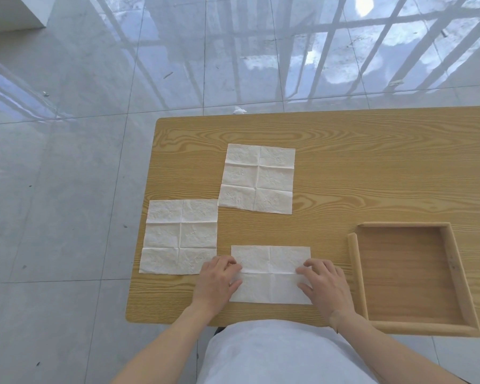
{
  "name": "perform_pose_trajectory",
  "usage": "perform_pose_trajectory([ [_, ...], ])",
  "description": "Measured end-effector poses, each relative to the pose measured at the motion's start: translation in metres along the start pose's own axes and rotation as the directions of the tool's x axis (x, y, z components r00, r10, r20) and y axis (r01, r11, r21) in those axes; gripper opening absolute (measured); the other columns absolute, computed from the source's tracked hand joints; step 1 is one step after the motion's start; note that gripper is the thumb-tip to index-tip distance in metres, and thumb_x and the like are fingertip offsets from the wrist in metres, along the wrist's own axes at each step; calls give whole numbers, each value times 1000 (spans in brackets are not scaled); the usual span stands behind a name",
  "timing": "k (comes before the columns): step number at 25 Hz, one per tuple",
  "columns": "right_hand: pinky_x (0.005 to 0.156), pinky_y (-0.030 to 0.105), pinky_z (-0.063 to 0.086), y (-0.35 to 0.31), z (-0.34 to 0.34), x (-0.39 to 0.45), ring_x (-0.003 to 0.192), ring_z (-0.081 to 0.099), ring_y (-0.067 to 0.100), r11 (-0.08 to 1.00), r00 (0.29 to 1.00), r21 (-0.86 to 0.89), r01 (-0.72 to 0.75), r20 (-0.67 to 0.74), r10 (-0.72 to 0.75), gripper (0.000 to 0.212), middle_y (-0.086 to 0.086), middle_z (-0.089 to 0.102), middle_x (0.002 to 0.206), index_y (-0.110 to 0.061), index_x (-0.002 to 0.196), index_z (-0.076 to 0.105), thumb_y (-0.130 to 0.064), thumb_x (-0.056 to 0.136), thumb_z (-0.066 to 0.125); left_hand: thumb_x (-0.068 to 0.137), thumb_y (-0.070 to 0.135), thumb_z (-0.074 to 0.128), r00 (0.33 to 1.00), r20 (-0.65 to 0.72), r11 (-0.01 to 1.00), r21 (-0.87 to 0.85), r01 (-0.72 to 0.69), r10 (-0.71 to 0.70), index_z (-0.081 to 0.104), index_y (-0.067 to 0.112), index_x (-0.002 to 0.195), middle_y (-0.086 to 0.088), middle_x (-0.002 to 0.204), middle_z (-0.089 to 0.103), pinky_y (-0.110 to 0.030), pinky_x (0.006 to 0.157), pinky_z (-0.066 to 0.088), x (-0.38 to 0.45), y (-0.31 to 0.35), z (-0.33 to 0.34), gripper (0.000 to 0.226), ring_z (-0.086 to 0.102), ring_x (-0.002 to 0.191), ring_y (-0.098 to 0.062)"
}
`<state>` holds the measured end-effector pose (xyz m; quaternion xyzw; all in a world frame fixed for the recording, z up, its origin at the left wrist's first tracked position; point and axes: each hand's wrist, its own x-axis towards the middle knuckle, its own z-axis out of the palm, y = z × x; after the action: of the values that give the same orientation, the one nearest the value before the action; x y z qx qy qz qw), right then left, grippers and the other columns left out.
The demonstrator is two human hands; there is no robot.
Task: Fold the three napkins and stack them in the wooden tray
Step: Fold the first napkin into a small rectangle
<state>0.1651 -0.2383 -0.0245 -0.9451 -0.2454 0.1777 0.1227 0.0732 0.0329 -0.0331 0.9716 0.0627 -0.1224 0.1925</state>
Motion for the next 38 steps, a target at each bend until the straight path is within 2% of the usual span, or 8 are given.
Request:
perform_pose_trajectory([
  [7,83,34,42,-4,2,5,100,58,20,997,997,29,-70,42,69,13,-10,65,103,-27,99,68,-27,86,71,89,27,66,998,8,997,-36,68,-68,68,22,101,7,105,59,-30,90,40,2,8,0,13,51,102,-14],
  [11,87,30,36,-3,1,11,105,49,12,993,987,41,-107,124,101,17,-18,60,104,-36,111,59,-36,93,58,92,27,62,995,18,994,-49,95,-94,66,23,98,9,104,58,-29,89,39,5,11,-2,9,49,103,-13],
  [17,82,28,33,-1,-6,10,102,48,12,995,988,28,-91,125,87,10,-19,57,97,-35,100,64,-37,95,56,92,27,61,995,25,993,-56,102,-101,64,24,93,10,101,61,-29,89,40,-1,15,-3,5,49,104,-13],
  [23,76,31,35,0,-18,5,94,53,17,995,999,90,-37,25,35,3,-16,61,90,-29,91,67,-28,91,64,88,22,64,993,-59,988,-120,93,-101,66,23,90,11,93,64,-28,86,40,-6,19,-10,3,53,99,-12],
  [27,74,33,40,1,-26,3,89,58,20,994,998,109,6,-70,1,7,-13,66,88,-25,87,68,-19,86,70,87,19,67,991,-114,990,-130,62,-77,67,22,89,10,91,68,-31,87,42,-5,21,-18,4,56,98,-13],
  [30,74,36,46,2,-31,1,87,63,21,991,989,117,64,-142,-47,14,-11,68,85,-23,85,68,-13,80,77,82,15,73,984,-176,995,-100,1,-18,68,20,86,8,86,67,-30,82,44,-2,21,-25,9,59,91,-15],
  [34,72,37,47,3,-32,0,83,64,23,988,966,96,123,-239,-98,18,-9,68,82,-19,83,69,-8,74,80,77,13,75,966,-249,994,-69,-90,70,66,19,83,8,87,63,-28,80,45,0,20,-31,13,57,93,-15],
  [38,75,34,45,6,-22,-9,86,64,23,983,945,29,182,-281,-167,11,-9,68,85,-20,83,69,-10,80,73,74,11,75,958,-224,983,-5,-184,178,64,18,81,5,89,62,-30,76,47,-7,16,-23,15,58,94,-18],
])
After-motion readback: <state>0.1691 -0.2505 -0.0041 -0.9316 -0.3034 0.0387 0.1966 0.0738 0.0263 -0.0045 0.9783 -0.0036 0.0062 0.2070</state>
